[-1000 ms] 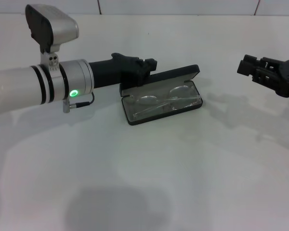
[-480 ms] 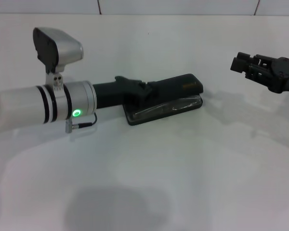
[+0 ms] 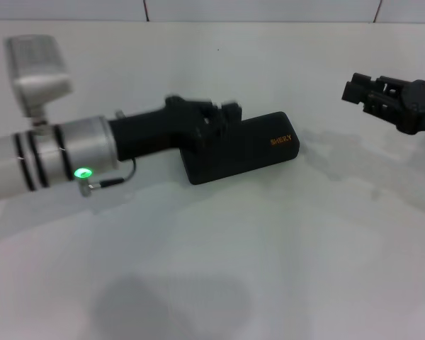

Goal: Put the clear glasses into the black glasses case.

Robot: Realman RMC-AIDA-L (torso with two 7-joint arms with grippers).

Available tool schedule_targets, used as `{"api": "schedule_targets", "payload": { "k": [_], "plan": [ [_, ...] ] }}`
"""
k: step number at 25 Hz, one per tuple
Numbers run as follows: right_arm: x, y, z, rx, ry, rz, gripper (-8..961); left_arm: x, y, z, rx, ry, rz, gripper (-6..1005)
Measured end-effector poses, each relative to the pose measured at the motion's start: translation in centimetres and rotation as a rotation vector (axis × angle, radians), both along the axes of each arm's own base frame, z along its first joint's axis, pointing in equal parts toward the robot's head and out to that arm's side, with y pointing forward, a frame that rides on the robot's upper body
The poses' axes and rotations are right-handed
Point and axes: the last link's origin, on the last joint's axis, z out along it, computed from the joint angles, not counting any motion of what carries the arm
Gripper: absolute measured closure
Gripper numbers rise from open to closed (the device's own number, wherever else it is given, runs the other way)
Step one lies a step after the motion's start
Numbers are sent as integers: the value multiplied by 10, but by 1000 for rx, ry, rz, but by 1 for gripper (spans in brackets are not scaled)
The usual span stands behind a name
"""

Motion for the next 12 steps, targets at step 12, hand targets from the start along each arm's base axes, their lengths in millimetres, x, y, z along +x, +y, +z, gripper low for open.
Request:
{"api": "schedule_targets", "payload": {
  "k": [12],
  "plan": [
    [20,-26,7,44,-150,173,608,-12,-42,49,83,-116,-139,642]
  ]
}}
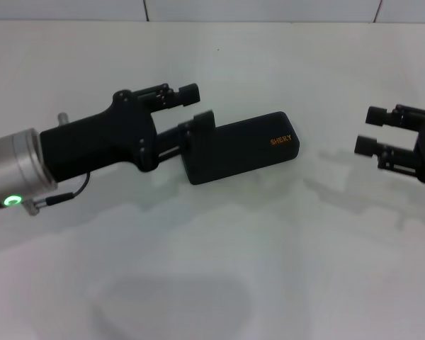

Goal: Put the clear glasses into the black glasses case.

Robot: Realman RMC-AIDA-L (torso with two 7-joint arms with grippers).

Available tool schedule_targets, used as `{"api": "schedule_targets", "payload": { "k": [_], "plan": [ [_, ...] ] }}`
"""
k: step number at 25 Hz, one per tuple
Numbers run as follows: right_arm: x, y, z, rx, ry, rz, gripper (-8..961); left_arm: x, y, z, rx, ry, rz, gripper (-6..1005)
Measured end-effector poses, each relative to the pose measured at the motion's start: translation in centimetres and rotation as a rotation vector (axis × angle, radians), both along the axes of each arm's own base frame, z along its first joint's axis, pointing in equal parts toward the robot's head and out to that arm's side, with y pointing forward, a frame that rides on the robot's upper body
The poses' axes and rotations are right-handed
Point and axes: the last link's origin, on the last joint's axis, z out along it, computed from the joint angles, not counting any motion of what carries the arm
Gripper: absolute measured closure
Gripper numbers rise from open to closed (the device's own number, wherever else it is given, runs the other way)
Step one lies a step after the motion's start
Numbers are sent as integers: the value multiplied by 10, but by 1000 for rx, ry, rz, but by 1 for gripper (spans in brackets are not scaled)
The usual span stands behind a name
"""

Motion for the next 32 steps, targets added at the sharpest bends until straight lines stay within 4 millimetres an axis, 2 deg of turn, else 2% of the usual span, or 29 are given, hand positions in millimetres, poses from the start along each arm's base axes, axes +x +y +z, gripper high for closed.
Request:
{"api": "schedule_targets", "payload": {
  "k": [1,4,6,11,18,32],
  "plan": [
    [1,-3,-1,0,-4,14,572,-1,-3,1,-7,0,-7,534],
    [-2,-10,-8,5,-7,60,464,-4,-7,2,-22,12,-24,460],
    [-4,-12,-13,13,-10,92,235,-6,-8,2,-34,29,-28,410],
    [-9,-15,-23,33,-16,152,222,-9,-8,0,-52,67,-34,287],
    [-15,-9,-26,36,5,155,222,-15,-4,-8,-30,91,5,138],
    [-14,-8,-20,83,46,134,227,-16,-12,-22,-69,164,-50,147]
  ]
}}
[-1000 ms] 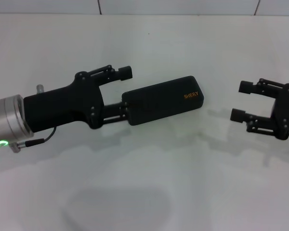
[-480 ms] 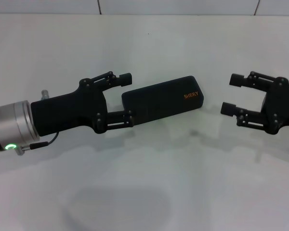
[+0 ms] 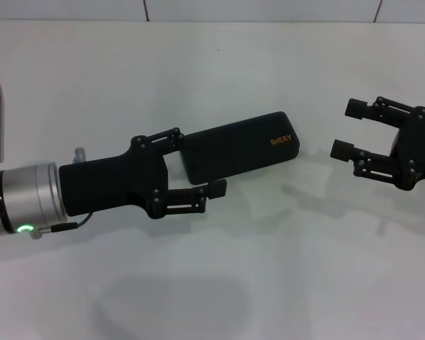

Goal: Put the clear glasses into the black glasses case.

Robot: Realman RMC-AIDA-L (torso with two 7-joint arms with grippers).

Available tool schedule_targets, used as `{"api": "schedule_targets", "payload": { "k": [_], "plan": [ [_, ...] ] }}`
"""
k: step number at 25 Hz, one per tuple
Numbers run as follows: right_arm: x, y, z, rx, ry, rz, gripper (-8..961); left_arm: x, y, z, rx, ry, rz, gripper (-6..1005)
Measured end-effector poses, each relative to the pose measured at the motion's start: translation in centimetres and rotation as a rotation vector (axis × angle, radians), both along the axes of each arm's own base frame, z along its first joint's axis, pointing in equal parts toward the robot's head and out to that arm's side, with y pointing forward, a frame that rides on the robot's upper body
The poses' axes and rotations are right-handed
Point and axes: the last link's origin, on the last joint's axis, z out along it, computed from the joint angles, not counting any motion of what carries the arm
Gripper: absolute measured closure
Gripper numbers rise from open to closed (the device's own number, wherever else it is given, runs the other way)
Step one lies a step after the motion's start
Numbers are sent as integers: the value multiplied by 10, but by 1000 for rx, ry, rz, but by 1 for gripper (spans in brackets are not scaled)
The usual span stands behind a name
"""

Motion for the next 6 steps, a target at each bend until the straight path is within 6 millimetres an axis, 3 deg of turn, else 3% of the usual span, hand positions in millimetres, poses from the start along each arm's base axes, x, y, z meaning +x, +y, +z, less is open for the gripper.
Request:
{"api": "schedule_targets", "payload": {
  "k": [6],
  "plan": [
    [-1,-1,-2,-7,-1,3,227,0,-1,0,4,-7,6,147]
  ]
}}
